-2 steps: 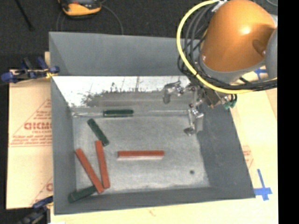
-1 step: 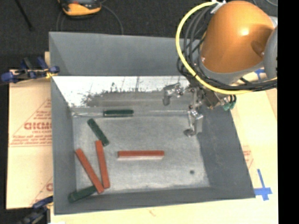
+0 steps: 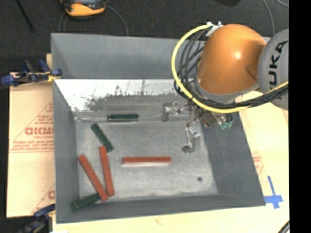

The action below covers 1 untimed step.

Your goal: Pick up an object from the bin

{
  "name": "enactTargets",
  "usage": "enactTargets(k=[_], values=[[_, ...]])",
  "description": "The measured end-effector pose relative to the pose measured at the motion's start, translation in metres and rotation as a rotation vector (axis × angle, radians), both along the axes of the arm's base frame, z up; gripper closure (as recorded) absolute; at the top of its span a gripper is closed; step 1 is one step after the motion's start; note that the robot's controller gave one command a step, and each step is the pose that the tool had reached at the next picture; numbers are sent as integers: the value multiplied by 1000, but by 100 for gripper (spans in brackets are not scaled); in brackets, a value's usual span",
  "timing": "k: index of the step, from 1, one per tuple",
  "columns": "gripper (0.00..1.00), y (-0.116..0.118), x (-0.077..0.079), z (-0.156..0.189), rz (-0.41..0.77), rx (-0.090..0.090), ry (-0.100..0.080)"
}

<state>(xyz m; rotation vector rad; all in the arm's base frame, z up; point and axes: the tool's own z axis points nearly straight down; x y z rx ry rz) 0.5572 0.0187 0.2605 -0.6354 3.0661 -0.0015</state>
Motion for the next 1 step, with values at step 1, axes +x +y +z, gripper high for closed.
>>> enactTargets(k=[1], values=[[0, 2, -60, -61, 124, -2, 5]])
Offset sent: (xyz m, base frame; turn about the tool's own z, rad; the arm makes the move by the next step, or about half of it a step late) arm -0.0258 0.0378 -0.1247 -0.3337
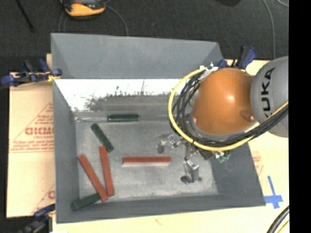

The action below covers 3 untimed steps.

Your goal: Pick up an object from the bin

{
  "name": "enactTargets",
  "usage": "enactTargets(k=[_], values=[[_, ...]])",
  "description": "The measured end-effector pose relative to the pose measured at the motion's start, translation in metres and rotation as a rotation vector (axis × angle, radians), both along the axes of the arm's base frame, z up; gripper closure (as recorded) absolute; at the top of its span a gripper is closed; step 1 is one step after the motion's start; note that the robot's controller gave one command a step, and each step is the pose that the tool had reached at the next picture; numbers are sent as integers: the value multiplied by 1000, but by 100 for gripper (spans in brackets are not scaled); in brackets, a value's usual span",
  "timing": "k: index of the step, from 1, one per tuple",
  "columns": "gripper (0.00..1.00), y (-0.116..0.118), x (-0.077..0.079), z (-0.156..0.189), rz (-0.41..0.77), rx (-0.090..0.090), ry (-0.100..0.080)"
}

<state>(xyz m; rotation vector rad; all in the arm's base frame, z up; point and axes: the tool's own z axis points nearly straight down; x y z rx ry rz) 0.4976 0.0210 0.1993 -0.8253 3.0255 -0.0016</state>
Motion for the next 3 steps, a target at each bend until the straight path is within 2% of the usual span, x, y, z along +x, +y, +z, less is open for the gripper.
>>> enactTargets(k=[1, 2, 3], values=[[0, 26, 18, -48, 184, -1, 1], [0, 16, 30, -85, 54, 1, 1], [100, 16, 27, -128, -159, 1, 1]])
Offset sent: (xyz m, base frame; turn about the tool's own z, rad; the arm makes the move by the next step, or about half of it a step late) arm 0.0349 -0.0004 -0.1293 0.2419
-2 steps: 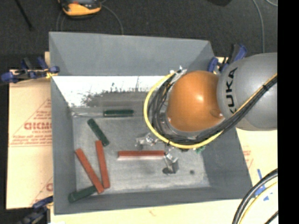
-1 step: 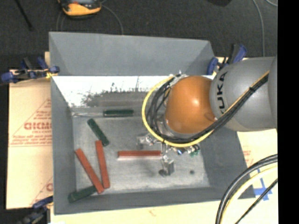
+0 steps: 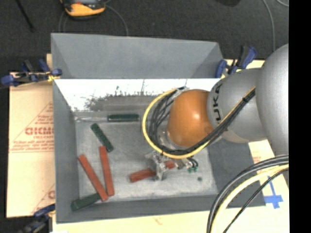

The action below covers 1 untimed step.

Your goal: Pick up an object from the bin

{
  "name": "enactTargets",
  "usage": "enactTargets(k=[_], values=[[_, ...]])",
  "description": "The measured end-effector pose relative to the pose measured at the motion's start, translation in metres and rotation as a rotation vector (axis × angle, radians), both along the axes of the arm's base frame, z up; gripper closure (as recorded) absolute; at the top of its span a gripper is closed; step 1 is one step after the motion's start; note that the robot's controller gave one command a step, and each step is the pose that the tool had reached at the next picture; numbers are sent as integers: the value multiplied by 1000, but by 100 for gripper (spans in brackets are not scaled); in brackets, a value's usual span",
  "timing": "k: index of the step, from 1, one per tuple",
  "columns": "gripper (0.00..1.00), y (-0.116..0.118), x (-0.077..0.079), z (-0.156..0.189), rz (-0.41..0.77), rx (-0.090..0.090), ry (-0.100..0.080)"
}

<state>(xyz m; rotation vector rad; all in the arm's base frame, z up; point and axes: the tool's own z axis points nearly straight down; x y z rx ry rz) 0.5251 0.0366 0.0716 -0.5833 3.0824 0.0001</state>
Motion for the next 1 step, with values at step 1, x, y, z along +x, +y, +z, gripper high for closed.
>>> enactTargets(k=[1], values=[[100, 0, 0, 0, 1, 0, 0]])
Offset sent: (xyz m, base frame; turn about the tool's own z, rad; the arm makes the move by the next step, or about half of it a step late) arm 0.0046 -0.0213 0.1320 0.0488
